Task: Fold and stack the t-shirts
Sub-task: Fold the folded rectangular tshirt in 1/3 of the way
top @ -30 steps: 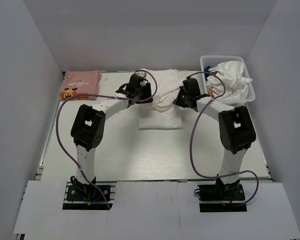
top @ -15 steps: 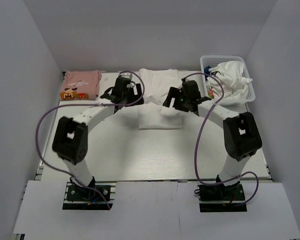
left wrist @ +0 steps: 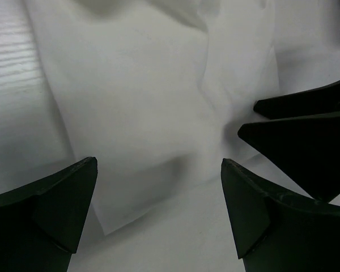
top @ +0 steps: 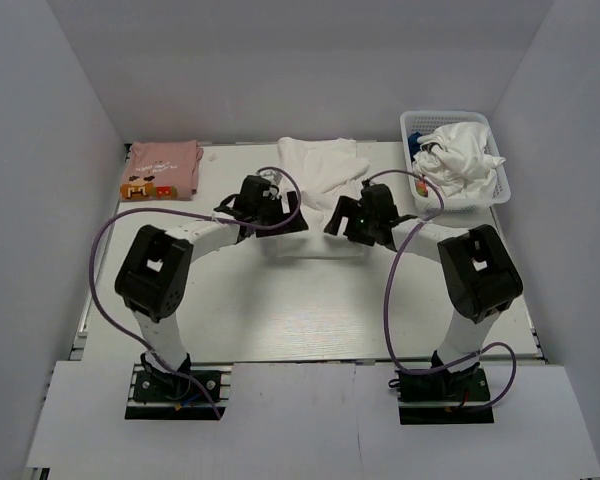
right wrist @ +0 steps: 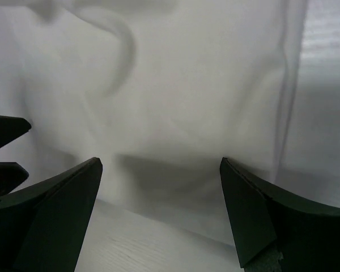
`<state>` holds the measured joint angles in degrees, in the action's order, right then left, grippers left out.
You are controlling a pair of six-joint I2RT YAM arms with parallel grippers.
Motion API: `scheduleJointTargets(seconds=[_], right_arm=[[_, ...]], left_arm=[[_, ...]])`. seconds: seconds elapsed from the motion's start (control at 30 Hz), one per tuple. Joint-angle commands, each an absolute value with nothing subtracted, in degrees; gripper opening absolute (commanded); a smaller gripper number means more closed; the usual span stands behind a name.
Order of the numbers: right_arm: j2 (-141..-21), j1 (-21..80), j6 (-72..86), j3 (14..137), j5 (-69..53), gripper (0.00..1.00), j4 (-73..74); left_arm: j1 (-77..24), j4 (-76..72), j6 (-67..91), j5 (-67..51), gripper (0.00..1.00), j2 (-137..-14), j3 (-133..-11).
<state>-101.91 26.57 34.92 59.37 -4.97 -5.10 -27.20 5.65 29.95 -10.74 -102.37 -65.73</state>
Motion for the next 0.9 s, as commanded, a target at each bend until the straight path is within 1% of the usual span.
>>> scheduleJointTargets(seconds=[0.0,0.1,0.13,0.2,0.27,0.3,0.33,0.37,0.4,0.43,0.47,0.5,0.53,0.57,0.63,0.67,0.7,0.77,0.87], right_arm=[[-102.7,26.4,36.7,54.7,-6.3,0.90,-7.2],[-100.0,26.5,36.4,49.9,-7.6,0.90,-9.0],[-99.3,26.6,36.3,46.4,-7.6,0.90,-9.7],[-97.0,26.8,35.8,44.0,-8.4,0.90,-10.2],[-93.3,27.2,35.4,39.5,-9.5,0.90,-9.7],[-92.2,27.7,35.6,37.3,-9.4,0.90,-9.0],[-87.9,28.3,35.8,35.0,-8.5,0.90,-8.2],[-86.7,28.6,36.3,32.4,-7.9,0.90,-7.6],[-85.2,29.4,37.2,31.1,-7.2,0.90,-6.1],[-80.5,30.1,37.6,29.8,-7.1,0.90,-5.3],[-79.0,30.8,38.1,26.5,-7.1,0.90,-1.8],[-77.4,31.5,38.3,25.7,-6.9,0.90,-0.3],[-72.6,32.7,38.9,25.0,-7.0,0.90,1.8],[-70.8,33.9,39.1,23.7,-7.4,0.90,7.2],[-63.8,35.5,38.5,24.2,-7.6,0.90,11.0],[-62.2,37.9,38.1,25.6,-7.6,0.90,17.0],[-58.7,38.8,37.8,26.1,-7.4,0.90,18.3],[-52.3,41.0,36.7,28.5,-7.6,0.90,19.8],[-49.5,41.6,36.4,30.8,-4.2,0.90,19.8]], left_arm=[[-28.4,0.3,32.2,-18.4,1.00,-104.7,-66.6],[-29.7,-0.3,32.3,-21.5,1.00,-107.2,-67.1],[-29.7,0.7,32.8,-22.1,1.00,-107.8,-67.1],[-30.9,2.4,32.8,-22.1,1.00,-108.4,-65.6],[-31.5,5.1,32.8,-20.1,1.00,-105.8,-61.6],[-31.5,6.3,32.8,-17.3,1.00,-104.4,-57.9],[-32.2,8.3,33.8,-15.7,1.00,-102.9,-55.7],[-32.2,9.7,33.8,-14.8,1.00,-99.4,-53.9],[-32.9,10.6,34.4,-14.8,1.00,-97.4,-50.0],[-32.9,11.3,34.5,-14.8,1.00,-95.3,-47.8],[-33.7,12.0,35.3,-15.4,1.00,-93.2,-45.7],[-34.5,12.0,35.3,-17.4,1.00,-88.6,-41.6],[-35.1,12.0,36.1,-18.1,1.00,-86.4,-39.8],[-35.7,13.9,36.1,-18.1,1.00,-84.2,-38.2],[-36.8,18.3,35.2,-16.0,1.00,-77.9,-38.1],[-37.7,22.6,33.4,-16.0,1.00,-75.7,-38.8],[-37.7,23.7,33.4,-16.6,1.00,-73.5,-39.3],[-38.5,21.7,32.8,-19.1,1.00,-66.8,-38.3],[-39.0,16.5,32.3,-18.4,1.00,-62.8,-37.8]])
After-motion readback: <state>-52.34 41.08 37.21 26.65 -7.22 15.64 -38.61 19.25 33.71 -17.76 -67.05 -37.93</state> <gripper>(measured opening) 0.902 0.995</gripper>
